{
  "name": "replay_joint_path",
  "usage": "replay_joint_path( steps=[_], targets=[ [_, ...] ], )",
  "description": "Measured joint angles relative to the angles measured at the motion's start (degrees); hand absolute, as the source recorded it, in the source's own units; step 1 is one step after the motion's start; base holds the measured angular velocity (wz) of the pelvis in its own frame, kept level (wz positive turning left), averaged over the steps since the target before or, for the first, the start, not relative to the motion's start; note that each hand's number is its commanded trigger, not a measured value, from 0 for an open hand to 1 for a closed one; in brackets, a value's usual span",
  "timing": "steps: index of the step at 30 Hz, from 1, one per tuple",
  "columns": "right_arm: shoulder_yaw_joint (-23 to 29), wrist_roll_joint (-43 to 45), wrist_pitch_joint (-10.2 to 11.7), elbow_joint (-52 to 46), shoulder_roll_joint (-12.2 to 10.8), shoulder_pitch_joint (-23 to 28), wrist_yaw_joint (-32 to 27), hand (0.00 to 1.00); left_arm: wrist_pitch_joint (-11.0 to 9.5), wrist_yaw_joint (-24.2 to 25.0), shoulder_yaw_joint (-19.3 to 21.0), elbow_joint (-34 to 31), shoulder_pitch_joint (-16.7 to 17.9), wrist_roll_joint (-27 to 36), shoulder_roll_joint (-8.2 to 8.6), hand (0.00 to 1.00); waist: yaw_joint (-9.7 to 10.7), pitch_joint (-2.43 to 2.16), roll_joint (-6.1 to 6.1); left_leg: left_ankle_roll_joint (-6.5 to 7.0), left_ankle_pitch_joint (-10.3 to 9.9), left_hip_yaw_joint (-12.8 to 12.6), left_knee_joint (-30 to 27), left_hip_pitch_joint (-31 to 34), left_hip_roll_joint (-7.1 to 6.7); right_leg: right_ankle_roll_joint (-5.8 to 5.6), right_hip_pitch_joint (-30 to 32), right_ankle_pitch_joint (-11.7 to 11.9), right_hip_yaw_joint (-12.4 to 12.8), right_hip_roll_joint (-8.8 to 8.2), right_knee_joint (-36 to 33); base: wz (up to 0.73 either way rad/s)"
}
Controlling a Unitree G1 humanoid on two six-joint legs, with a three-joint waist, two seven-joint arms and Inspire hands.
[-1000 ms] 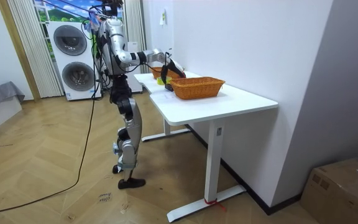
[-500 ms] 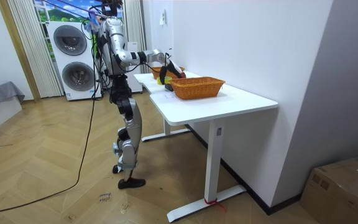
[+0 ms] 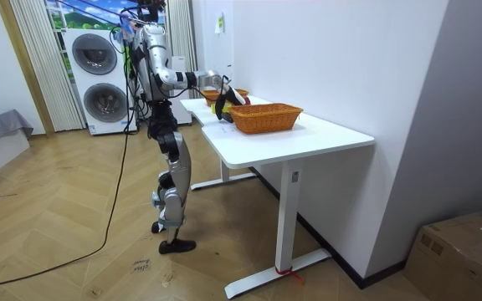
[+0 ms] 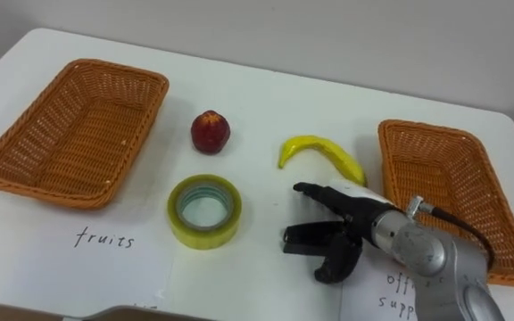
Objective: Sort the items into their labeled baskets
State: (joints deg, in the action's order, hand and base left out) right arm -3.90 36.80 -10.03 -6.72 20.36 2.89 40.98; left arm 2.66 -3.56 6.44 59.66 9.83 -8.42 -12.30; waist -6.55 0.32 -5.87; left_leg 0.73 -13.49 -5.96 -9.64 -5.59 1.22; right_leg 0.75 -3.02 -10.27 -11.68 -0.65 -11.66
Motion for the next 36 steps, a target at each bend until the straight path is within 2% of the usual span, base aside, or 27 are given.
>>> replay_joint_path(
  steps=[7,17,22,23,24,25,26,27,33,36],
  targets=[
    [0.00,2.26,-0.17,0.01,-0.63,0.55,-1.41,0.00,1.03,-0.92,0.03,-0.27,-0.03,0.15,0.02,0.00,0.00,-0.08,0.24,0.00,0.00,0.07,-0.10,0.01,-0.04,0.00,-0.11,0.00,-0.11,-0.09,-0.10,0.00],
    [0.11,2.34,-2.01,1.43,-0.63,0.64,-4.84,0.00,1.08,-1.77,0.01,-2.24,-0.06,2.16,0.20,0.00,-0.02,-0.25,-0.02,0.00,0.00,0.05,-0.03,0.07,-0.05,0.01,0.02,0.01,-0.06,-0.06,-0.08,0.00],
    [0.08,2.32,-2.06,1.97,-0.64,0.64,-5.52,0.00,1.08,-2.52,-0.79,-2.48,-0.12,3.38,0.27,0.00,-0.10,-0.34,-0.15,0.00,0.00,0.03,-0.09,0.05,-0.06,-0.03,0.03,0.03,-0.07,-0.05,-0.07,0.00],
    [0.08,2.32,-2.05,2.00,-0.64,0.64,-5.59,0.06,1.08,-2.51,-0.95,-2.48,-0.12,3.38,0.27,0.00,-0.09,-0.34,-0.15,0.00,0.00,0.03,-0.10,0.05,-0.05,-0.03,0.03,0.04,-0.07,-0.05,-0.07,0.00],
    [0.07,2.32,-2.05,2.04,-0.64,0.64,-5.64,0.61,1.08,-2.51,-0.97,-2.48,-0.13,3.38,0.28,0.00,-0.09,-0.34,-0.15,0.00,0.00,0.03,-0.10,0.05,-0.05,-0.02,0.03,0.04,-0.08,-0.05,-0.07,0.00],
    [0.06,2.32,-2.04,2.13,-0.64,0.65,-5.76,0.74,1.08,-2.51,-0.98,-2.49,-0.13,3.39,0.27,0.00,-0.13,-0.34,-0.15,0.00,0.00,0.03,-0.09,0.05,-0.03,-0.01,0.03,0.04,-0.06,-0.04,-0.08,0.00],
    [0.06,2.32,-2.04,2.21,-0.64,0.64,-5.81,0.95,1.08,-2.50,-1.00,-2.49,-0.12,3.39,0.27,0.00,-0.14,-0.34,-0.15,0.00,0.00,0.02,-0.10,0.04,-0.02,0.00,0.03,0.05,-0.04,-0.03,-0.08,0.00],
    [0.06,2.32,-2.05,2.24,-0.64,0.65,-5.83,1.00,1.08,-2.49,-1.01,-2.49,-0.12,3.39,0.27,0.00,-0.14,-0.34,-0.15,0.00,0.00,0.02,-0.10,0.03,-0.02,0.01,0.03,0.06,-0.04,-0.03,-0.08,0.00],
    [-0.87,5.64,-1.83,2.78,-0.71,0.57,-9.65,1.00,1.08,-2.44,-1.07,-2.57,-0.15,3.91,0.25,0.00,-0.13,-0.36,-0.11,0.01,0.00,-0.01,-0.17,0.01,-0.01,0.02,-0.08,0.23,-0.14,-0.02,-0.05,0.00],
    [-0.95,6.19,-2.08,4.38,-2.01,-0.35,-11.76,1.00,1.11,-2.44,-1.20,-2.80,-0.04,4.01,0.25,0.00,-0.05,-0.36,-0.11,0.02,0.01,-0.02,-0.24,0.02,-0.01,0.00,-0.11,0.32,-0.13,-0.02,-0.05,0.00]
  ],
)
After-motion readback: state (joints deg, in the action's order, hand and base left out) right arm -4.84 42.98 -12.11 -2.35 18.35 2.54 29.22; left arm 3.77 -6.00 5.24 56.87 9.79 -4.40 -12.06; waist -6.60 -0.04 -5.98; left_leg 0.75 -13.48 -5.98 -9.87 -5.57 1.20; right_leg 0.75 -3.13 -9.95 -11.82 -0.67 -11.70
